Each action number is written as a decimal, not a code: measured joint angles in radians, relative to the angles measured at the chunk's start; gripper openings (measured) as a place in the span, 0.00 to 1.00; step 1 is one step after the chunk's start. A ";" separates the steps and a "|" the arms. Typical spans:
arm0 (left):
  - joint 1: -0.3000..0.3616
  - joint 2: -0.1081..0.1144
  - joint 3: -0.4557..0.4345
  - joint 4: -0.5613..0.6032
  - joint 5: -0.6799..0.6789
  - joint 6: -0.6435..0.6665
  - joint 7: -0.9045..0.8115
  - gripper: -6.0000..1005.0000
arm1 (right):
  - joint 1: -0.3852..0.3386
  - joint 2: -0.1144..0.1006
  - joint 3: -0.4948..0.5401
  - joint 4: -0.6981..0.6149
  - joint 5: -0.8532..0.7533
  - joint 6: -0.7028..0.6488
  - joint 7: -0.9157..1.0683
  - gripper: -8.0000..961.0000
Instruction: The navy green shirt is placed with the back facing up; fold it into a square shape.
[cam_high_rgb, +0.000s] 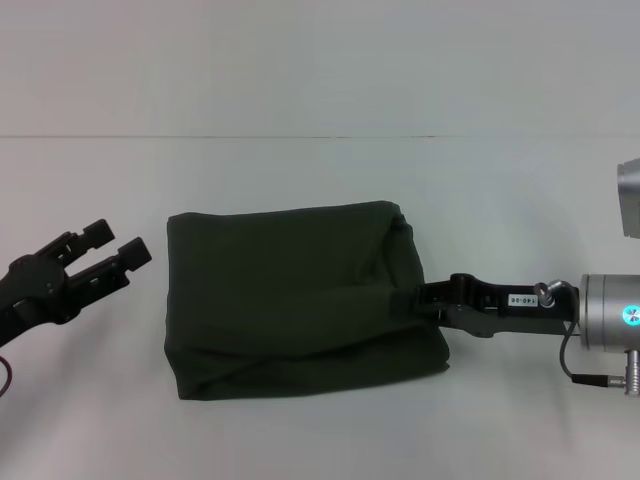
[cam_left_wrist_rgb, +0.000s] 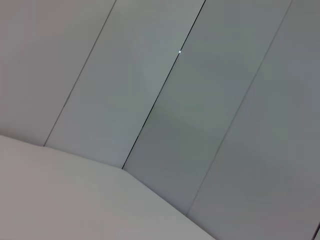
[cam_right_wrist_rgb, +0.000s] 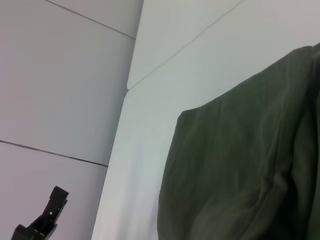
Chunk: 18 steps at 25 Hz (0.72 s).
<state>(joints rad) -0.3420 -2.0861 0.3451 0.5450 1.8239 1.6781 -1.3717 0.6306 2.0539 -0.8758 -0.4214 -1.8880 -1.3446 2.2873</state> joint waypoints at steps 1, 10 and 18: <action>0.000 0.000 0.000 0.000 0.000 0.000 0.000 0.90 | -0.002 0.000 0.004 0.000 0.001 -0.002 -0.005 0.42; 0.003 0.000 0.000 -0.001 0.000 0.000 0.000 0.90 | -0.032 0.000 0.050 -0.002 0.003 -0.068 -0.101 0.07; 0.003 0.000 0.000 -0.003 0.000 -0.001 0.000 0.90 | -0.084 0.006 0.082 0.006 0.003 -0.093 -0.223 0.04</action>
<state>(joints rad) -0.3390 -2.0861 0.3451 0.5424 1.8239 1.6774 -1.3714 0.5464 2.0596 -0.7940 -0.4158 -1.8850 -1.4373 2.0642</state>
